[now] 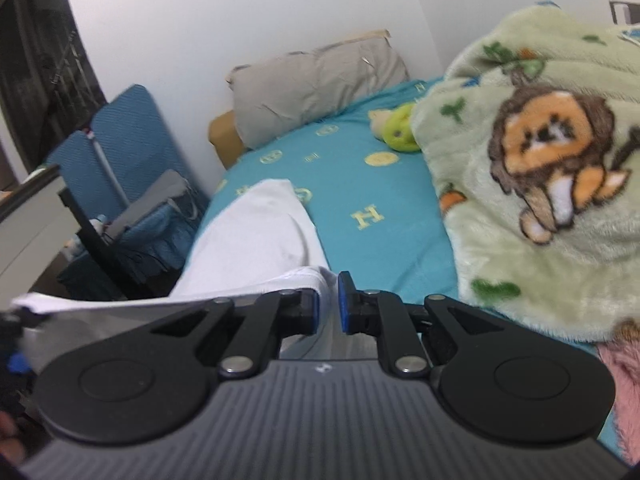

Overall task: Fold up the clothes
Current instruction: 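Raise the shirt high with both grippers and shake it out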

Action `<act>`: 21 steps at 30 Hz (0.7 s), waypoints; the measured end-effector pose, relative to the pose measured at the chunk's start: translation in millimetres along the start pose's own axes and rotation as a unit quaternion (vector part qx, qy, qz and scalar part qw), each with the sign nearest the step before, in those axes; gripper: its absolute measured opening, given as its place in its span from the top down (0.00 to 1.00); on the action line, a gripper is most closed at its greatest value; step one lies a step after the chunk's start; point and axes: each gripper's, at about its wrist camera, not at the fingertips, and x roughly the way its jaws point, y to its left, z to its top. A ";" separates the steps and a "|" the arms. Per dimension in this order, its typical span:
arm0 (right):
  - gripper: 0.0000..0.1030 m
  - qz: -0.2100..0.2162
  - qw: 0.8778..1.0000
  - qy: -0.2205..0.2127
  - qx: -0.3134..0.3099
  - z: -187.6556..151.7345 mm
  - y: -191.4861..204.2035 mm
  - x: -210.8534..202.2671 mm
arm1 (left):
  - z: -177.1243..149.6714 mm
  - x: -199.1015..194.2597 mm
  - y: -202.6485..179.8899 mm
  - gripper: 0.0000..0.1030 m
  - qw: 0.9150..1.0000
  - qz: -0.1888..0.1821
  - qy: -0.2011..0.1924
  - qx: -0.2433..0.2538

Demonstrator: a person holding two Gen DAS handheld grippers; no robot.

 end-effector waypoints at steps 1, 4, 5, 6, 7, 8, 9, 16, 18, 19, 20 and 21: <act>0.87 0.001 1.000 0.001 0.001 -0.2 0.0 0.0 | -2.2 1.4 -0.7 0.15 1.000 0.012 0.005 0.000; 0.86 0.004 1.000 -0.002 0.002 -0.2 0.2 -1.4 | -9.4 17.2 7.7 0.15 0.998 0.033 0.052 -0.026; 0.86 0.007 1.000 -0.011 0.002 -0.8 1.5 -4.3 | -12.1 23.9 11.8 0.15 0.996 0.040 0.076 -0.035; 0.87 0.010 1.000 -0.023 -0.002 0.0 2.8 -7.7 | -14.7 29.5 16.0 0.15 0.993 0.050 0.096 -0.041; 0.88 0.013 0.999 -0.036 -0.005 0.9 4.1 -11.2 | -17.5 32.8 19.7 0.15 0.991 0.067 0.110 -0.041; 0.88 0.014 0.999 -0.047 -0.010 2.1 6.0 -14.8 | -21.0 37.7 22.6 0.15 0.988 0.087 0.124 -0.039; 0.88 0.013 0.998 -0.059 -0.014 2.7 7.3 -17.7 | -24.8 42.3 26.7 0.15 0.983 0.108 0.140 -0.040; 0.86 -0.019 0.996 -0.072 -0.039 1.4 10.7 -16.1 | -40.7 54.4 36.8 0.15 0.968 0.179 0.173 -0.024; 0.83 -0.045 0.997 -0.036 -0.041 -2.2 5.5 -1.8 | -35.6 44.8 39.3 0.15 0.971 0.190 0.136 -0.039; 0.72 -0.053 0.998 -0.015 -0.043 -4.3 1.7 6.7 | -32.2 41.4 39.5 0.15 0.972 0.200 0.117 -0.039; 0.64 -0.062 0.997 0.011 -0.054 -7.5 0.2 16.7 | -28.9 37.9 39.6 0.15 0.972 0.209 0.098 -0.039; 0.51 -0.074 0.994 0.035 -0.069 -11.5 1.0 25.3 | -25.6 34.4 39.8 0.15 0.972 0.218 0.079 -0.039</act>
